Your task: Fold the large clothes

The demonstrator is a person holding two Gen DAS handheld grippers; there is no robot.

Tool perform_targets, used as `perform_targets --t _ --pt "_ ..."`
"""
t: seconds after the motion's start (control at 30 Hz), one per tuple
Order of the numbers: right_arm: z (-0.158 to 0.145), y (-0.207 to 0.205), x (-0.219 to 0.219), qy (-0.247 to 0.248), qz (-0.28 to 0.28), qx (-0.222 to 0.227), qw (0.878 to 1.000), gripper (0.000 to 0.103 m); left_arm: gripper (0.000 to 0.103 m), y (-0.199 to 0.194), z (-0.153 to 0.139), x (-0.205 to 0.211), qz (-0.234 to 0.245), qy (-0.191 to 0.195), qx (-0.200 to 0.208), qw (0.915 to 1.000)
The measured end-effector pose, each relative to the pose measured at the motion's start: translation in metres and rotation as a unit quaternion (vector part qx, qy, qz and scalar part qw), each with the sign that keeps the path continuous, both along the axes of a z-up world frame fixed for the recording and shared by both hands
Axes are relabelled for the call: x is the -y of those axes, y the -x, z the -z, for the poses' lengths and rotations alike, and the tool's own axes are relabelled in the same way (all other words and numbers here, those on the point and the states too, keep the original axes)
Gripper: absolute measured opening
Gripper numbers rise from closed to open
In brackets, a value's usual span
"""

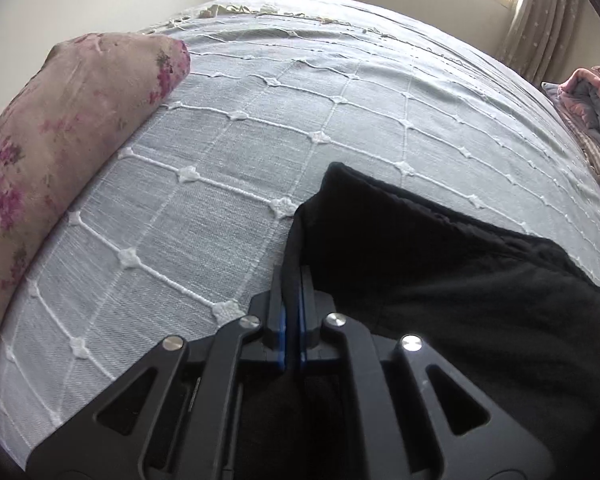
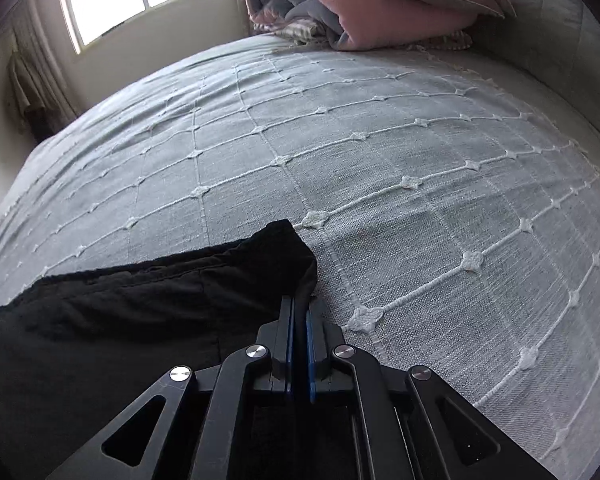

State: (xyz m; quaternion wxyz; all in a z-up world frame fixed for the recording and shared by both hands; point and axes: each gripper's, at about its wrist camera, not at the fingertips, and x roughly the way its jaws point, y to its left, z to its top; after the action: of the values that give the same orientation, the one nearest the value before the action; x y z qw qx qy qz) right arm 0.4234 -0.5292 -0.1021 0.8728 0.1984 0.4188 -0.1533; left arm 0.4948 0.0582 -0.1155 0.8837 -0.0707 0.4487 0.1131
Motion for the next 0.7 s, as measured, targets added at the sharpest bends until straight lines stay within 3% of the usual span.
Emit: perform_targets --t 0.07,0.13,0.17,0.23,0.3,0.37,0.4,0.43,0.5,0.53,0.7 --pt "0.002 -0.001 0.000 0.003 0.000 -0.007 1.000 0.005 0.007 0.003 -0.001 0.003 0.000 -0.009 0.009 0.9999" --pt "0.002 -0.001 -0.001 0.010 0.004 -0.013 1.000 0.006 0.015 0.005 -0.002 0.002 -0.002 -0.005 0.009 0.9999" --pt "0.002 -0.002 -0.002 0.013 0.004 -0.017 1.000 0.009 0.017 0.007 -0.004 0.000 -0.003 0.006 0.006 1.0000" --pt "-0.002 -0.004 0.000 0.009 -0.004 -0.030 0.999 0.015 0.031 0.009 -0.009 -0.010 -0.001 0.034 -0.013 0.9993" --pt "-0.016 0.003 0.009 -0.023 -0.004 -0.037 0.999 0.015 0.034 0.024 -0.030 -0.025 -0.011 0.060 -0.013 0.9981" --pt "-0.052 0.036 0.021 -0.063 0.023 0.023 0.997 0.018 0.040 0.051 -0.062 -0.038 -0.004 0.086 0.025 0.9960" --pt "-0.067 0.052 0.022 -0.069 0.028 0.046 0.996 0.021 0.052 0.067 -0.076 -0.042 -0.003 0.093 0.039 0.9950" --pt "-0.085 0.074 0.021 -0.073 0.028 0.069 0.995 0.027 0.059 0.082 -0.086 -0.044 -0.006 0.093 0.048 0.9945" --pt "-0.109 0.113 0.009 -0.074 0.019 0.090 0.993 0.054 0.060 0.126 -0.104 -0.045 -0.006 0.095 0.065 0.9934" --pt "-0.115 0.126 0.003 -0.072 0.013 0.094 0.993 0.072 0.060 0.143 -0.108 -0.043 -0.004 0.099 0.070 0.9927" --pt "-0.125 0.200 -0.049 -0.074 -0.050 0.091 0.992 0.073 0.060 0.226 -0.097 -0.010 0.031 0.123 0.055 0.9903"
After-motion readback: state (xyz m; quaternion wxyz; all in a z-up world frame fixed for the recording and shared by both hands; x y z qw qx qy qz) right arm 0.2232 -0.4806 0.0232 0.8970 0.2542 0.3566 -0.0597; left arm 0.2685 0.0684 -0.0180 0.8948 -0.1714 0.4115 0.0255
